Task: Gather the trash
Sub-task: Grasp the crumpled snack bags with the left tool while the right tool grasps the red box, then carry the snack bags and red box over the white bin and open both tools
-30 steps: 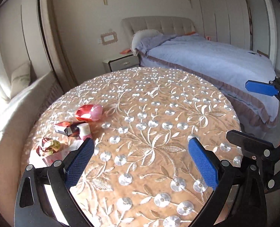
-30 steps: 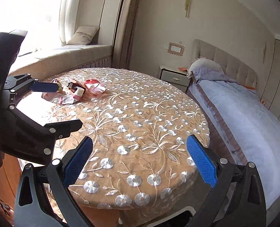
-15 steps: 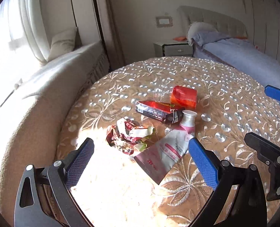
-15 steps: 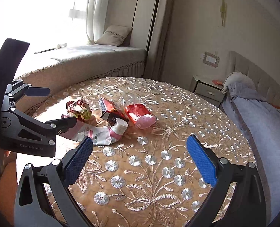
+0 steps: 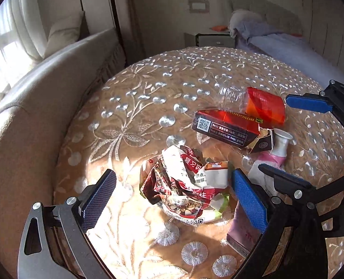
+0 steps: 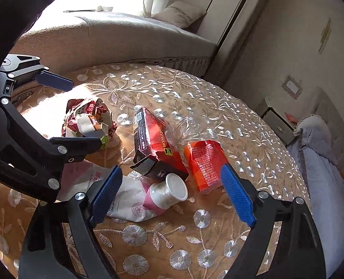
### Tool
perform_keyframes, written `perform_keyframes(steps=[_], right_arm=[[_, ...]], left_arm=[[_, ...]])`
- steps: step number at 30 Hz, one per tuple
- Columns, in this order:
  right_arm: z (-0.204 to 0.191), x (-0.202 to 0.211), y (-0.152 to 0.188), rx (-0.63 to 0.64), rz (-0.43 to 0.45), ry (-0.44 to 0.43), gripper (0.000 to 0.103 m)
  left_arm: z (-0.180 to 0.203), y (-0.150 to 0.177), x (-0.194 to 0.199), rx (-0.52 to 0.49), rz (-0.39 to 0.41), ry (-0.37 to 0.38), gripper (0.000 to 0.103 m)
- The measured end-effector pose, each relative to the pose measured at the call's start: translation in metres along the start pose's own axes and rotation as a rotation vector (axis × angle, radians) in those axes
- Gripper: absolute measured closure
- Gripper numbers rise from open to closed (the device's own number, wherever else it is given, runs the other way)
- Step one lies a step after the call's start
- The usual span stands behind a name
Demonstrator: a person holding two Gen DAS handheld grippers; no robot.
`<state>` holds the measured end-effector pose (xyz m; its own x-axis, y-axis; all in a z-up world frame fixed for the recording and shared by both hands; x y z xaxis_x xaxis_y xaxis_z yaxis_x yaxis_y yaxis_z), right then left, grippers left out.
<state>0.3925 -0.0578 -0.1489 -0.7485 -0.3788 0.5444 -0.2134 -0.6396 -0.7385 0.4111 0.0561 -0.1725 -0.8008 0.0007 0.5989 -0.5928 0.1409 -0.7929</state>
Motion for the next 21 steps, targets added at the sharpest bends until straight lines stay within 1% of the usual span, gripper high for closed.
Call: perform_keyframes(steps=[1,4,5,7,8,9,10,13,16,21], right_arm=[[-0.003,-0.007,0.0,0.032,-0.014,0.003,0.027],[-0.015,-0.022,0.002,0.1,-0.04,-0.003,0.049],[-0.017,-0.027,0.002,0.115,-0.048,-0.002,0.05],[-0.02,-0.031,0.001,0.128,-0.045,0.014,0.058],[-0.019,-0.031,0.0,0.125,-0.035,0.027,0.061],[-0.016,-0.031,-0.001,0.098,-0.032,0.016,0.066],[-0.013,-0.029,-0.003,0.062,-0.023,0.0,0.066],[-0.004,-0.02,-0.007,0.006,0.008,-0.001,0.068],[0.003,-0.006,-0.011,-0.038,0.03,0.0,0.069],[0.015,0.031,-0.014,-0.111,0.069,-0.007,0.069]], left_arm=[[0.001,0.0,-0.003,-0.014,-0.007,0.005,0.006],[0.001,0.003,-0.014,-0.033,-0.037,0.023,0.006],[0.001,0.003,-0.017,-0.028,-0.042,0.035,0.008],[-0.001,0.004,-0.02,0.0,-0.045,0.068,0.026],[-0.003,0.004,-0.023,0.014,-0.051,0.065,0.043],[-0.005,0.005,-0.024,0.018,-0.05,0.05,0.047],[-0.006,0.004,-0.022,0.02,-0.039,0.04,0.047],[-0.007,0.0,-0.009,0.034,-0.001,0.036,0.048],[-0.003,-0.009,0.01,0.017,0.043,0.012,0.049],[0.014,-0.016,0.044,-0.014,0.101,0.012,0.05]])
Point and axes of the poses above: each gripper's, at about its wrist camera, not at the fingertips, and x roughly against the way its jaws point, z to its right, y to its underside, the point moved 5 cm from there along -x, roughly the way its jaws point, and after that the axes turned 11 degrees about z, right-handed, at the moved point
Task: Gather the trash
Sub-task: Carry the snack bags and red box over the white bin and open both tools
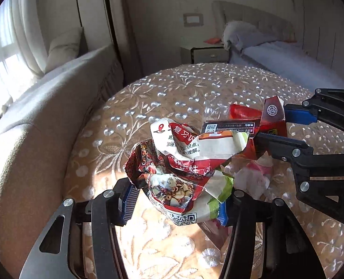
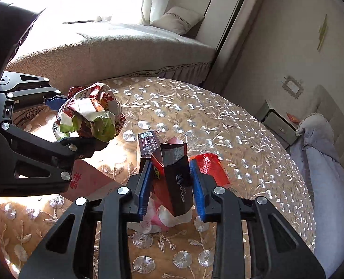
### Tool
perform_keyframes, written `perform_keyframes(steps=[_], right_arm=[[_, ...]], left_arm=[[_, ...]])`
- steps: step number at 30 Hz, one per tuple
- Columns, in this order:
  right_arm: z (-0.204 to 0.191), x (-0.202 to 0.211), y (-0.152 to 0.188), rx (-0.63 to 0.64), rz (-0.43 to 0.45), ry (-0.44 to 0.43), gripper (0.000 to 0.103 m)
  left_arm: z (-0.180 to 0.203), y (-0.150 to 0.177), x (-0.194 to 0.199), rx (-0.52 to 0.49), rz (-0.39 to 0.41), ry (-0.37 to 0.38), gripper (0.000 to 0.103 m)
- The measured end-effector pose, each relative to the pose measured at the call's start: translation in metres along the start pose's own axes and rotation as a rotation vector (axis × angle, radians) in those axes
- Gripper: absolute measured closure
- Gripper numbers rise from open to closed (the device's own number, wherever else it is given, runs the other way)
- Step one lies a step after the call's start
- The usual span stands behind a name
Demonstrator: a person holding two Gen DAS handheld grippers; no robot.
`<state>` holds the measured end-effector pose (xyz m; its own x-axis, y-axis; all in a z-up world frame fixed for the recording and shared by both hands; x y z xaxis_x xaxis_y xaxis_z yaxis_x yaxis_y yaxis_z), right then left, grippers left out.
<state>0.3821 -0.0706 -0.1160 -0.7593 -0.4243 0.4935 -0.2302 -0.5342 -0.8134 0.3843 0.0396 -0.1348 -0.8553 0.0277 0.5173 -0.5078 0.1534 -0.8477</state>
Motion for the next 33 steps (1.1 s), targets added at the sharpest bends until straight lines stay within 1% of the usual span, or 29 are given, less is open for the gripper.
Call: perform_keyframes(steps=[3,7,13,19,24,29,33], right_arm=[[0.003,0.025,0.0,-0.015,0.018,0.013,0.07],[0.006,0.063,0.008,-0.022,0.033,0.044,0.07],[0.017,0.121,0.031,-0.06,0.035,0.095,0.07],[0.031,0.179,0.068,-0.11,0.013,0.182,0.07],[0.049,0.228,0.107,-0.176,-0.013,0.277,0.07],[0.069,0.274,0.155,-0.257,-0.069,0.374,0.07],[0.08,0.301,0.193,-0.324,-0.122,0.439,0.07]], left_arm=[[0.012,-0.003,0.017,-0.001,0.018,0.016,0.051],[0.038,-0.005,0.047,-0.022,0.053,0.058,0.051],[0.1,-0.004,0.085,-0.082,0.095,0.157,0.051],[0.172,0.002,0.11,-0.167,0.118,0.271,0.051],[0.235,0.01,0.126,-0.247,0.124,0.371,0.051],[0.304,0.025,0.135,-0.33,0.113,0.482,0.051],[0.357,0.043,0.139,-0.404,0.092,0.575,0.051]])
Point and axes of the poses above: each gripper's, at about its wrist camera, not at the fingertips, and x roughly against the way its jaws point, z to its right, y to its underside, the point moved 5 cm from there along -x, roughly the way its jaws point, and after that the axes turned 11 degrees about z, right-handed, at the moved point
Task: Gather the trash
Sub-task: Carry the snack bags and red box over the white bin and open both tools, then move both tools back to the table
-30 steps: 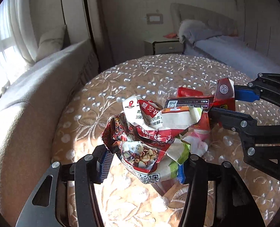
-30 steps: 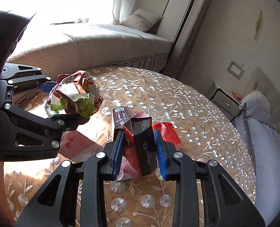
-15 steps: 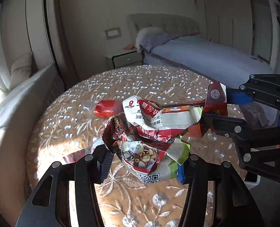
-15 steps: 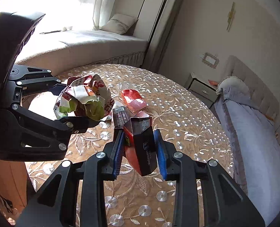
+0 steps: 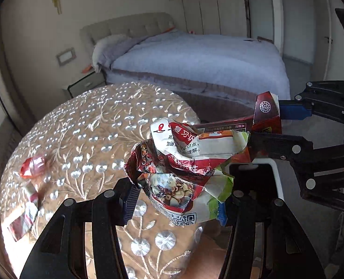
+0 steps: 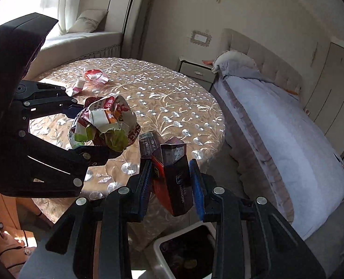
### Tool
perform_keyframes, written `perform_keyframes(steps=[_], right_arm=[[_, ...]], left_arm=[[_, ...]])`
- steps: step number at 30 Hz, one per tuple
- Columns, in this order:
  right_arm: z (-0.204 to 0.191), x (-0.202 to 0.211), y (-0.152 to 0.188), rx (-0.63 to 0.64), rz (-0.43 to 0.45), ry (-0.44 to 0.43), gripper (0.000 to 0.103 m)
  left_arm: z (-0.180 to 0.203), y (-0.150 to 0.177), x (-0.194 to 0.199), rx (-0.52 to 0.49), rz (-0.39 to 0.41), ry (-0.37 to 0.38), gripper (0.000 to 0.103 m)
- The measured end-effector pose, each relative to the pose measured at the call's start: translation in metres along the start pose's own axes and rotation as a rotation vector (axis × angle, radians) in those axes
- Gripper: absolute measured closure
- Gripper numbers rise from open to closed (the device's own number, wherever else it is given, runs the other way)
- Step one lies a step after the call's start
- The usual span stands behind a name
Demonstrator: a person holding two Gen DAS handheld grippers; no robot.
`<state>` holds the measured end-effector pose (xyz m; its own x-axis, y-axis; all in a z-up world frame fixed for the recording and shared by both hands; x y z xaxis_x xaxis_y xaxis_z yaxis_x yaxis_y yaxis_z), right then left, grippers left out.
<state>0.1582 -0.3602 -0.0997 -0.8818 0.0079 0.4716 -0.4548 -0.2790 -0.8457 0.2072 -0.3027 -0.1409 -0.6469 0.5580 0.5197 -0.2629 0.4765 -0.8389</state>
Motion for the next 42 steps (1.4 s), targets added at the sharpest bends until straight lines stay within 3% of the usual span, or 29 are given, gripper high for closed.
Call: perform_keyframes(steps=[8,14,34,35,36,37,38,39,40,42], right_arm=[[0.051,0.01,0.069,-0.109,-0.116,0.101,0.07],[0.081,0.007,0.115,-0.177,-0.186,0.128,0.07],[0.112,-0.046,0.223,-0.256,-0.367,0.091,0.069],[0.111,-0.049,0.229,-0.241,-0.377,0.094,0.069],[0.11,-0.051,0.233,-0.238,-0.384,0.089,0.065],[0.11,-0.053,0.24,-0.242,-0.397,0.067,0.048],[0.111,-0.054,0.245,-0.245,-0.412,0.061,0.038],[0.113,-0.054,0.251,-0.242,-0.424,0.07,0.009],[0.114,-0.053,0.255,-0.235,-0.429,0.072,0.004],[0.113,-0.053,0.261,-0.227,-0.458,0.061,0.004]], left_arm=[[0.078,0.005,-0.05,-0.118,-0.055,0.147,0.051],[0.117,0.017,-0.082,-0.186,-0.106,0.209,0.051],[0.163,0.078,-0.188,-0.203,-0.339,0.344,0.05],[0.165,0.084,-0.194,-0.202,-0.376,0.37,0.043],[0.168,0.09,-0.198,-0.198,-0.405,0.396,0.024],[0.17,0.096,-0.202,-0.217,-0.422,0.389,0.017],[0.173,0.102,-0.206,-0.259,-0.424,0.372,0.006],[0.175,0.106,-0.208,-0.284,-0.418,0.369,0.005],[0.177,0.108,-0.208,-0.292,-0.418,0.375,0.005],[0.179,0.109,-0.207,-0.286,-0.42,0.397,0.005]])
Point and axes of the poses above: each gripper's, at about its wrist camera, not at the fingertips, and x roughly against the way its jaws point, z to its right, y to its underside, the point moved 5 cm from there along -x, roughly the way its jaws point, and after that the axes turned 11 degrees about z, right-handed, at the moved point
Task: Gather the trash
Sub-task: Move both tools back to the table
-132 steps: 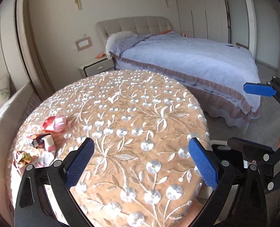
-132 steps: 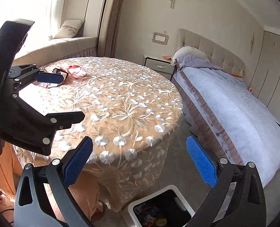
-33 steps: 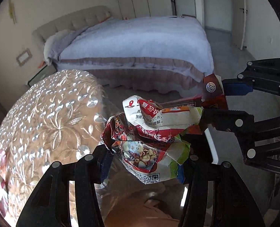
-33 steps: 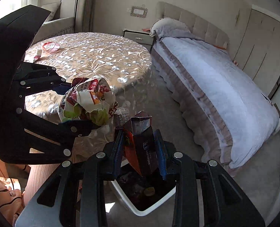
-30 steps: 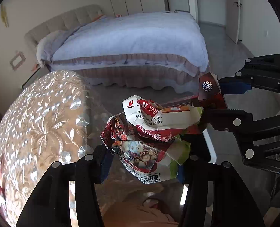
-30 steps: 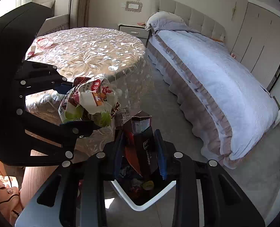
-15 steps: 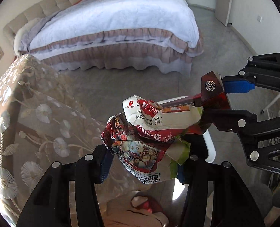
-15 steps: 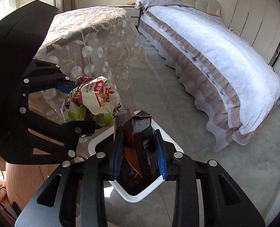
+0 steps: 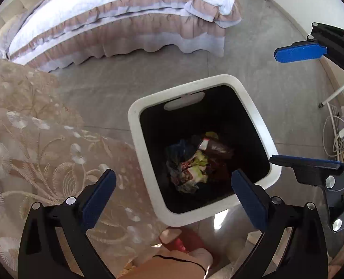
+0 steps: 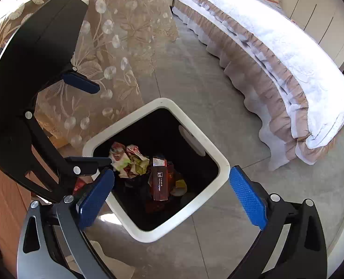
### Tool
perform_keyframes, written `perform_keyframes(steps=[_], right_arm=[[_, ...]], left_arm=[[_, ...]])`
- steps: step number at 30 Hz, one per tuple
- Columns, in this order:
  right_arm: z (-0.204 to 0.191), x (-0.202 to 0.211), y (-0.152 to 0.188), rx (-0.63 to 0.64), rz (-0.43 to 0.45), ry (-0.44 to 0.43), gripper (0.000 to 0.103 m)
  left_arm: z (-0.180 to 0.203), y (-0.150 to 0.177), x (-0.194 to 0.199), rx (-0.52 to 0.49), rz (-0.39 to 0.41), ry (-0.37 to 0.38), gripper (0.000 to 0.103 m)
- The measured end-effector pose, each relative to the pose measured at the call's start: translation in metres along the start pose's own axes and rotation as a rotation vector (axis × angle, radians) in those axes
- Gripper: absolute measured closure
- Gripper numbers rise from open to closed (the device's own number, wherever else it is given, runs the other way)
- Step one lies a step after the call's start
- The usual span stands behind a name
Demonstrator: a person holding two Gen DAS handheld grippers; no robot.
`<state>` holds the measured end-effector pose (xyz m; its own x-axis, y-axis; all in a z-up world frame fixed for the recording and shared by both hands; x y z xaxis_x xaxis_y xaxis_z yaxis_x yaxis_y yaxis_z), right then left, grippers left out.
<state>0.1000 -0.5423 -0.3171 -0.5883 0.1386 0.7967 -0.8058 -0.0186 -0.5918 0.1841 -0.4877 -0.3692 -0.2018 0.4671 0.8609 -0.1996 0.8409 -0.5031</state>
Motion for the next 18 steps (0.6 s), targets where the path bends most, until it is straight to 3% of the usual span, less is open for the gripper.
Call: perform_keyframes(steps=[9,18], right_arm=[[0.0,0.01,0.003,0.032,0.02,0.028,0.004],[-0.006,0.059,-0.015,0.039,0.114,0.053,0.004]], left_arm=[[0.008,-0.008,0.021,-0.02,0.053,-0.005,0.005],[0.016,-0.017,0.075,-0.05,0.152,-0.054,0.005]])
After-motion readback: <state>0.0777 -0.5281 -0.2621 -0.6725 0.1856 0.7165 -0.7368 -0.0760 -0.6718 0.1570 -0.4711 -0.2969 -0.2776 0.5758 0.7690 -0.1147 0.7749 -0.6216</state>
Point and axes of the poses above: each gripper's, at about its wrist camera, not at the fingertips, and x roughly against the way its jaws point, z to its right, y to its underside, the point moved 5 cm from there along -x, roughly the way its jaws point, and after that the axes turned 11 degrees about z, right-handed, at the moved point
